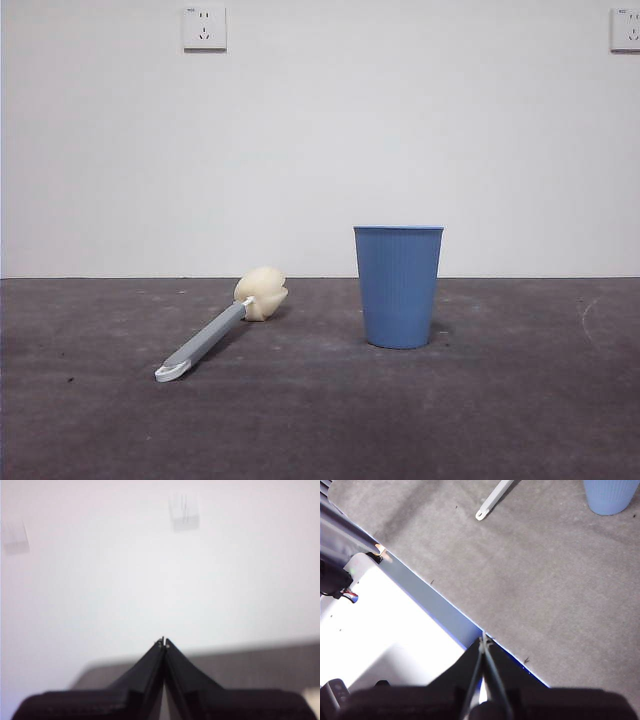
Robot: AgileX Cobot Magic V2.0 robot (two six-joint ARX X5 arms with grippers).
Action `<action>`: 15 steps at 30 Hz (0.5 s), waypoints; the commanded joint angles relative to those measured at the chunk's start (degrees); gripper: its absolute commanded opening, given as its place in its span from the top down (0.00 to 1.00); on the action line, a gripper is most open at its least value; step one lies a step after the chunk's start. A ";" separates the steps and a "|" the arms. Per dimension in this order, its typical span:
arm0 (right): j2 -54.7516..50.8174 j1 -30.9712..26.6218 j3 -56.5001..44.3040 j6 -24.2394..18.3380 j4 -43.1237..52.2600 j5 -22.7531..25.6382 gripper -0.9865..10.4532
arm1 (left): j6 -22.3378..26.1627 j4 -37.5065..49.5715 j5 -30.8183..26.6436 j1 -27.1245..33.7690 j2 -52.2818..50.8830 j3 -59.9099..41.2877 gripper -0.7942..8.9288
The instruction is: Pick up the cup brush,pick up the cup,insert the brush into the cup,clean the cup,put the cup brush back,put the cup back to the fixed position on the table
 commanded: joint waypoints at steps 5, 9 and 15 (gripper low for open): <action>-0.13 0.11 0.22 0.33 0.24 0.13 0.91 | -0.28 0.24 2.95 1.90 -5.95 -11.10 0.92; -0.13 0.11 0.22 0.35 0.24 0.13 0.91 | -2.32 -0.59 2.82 1.92 -10.45 -16.57 0.92; -0.13 0.11 0.22 0.35 0.28 0.13 0.91 | -5.62 -14.43 2.86 1.90 -17.11 -18.84 0.92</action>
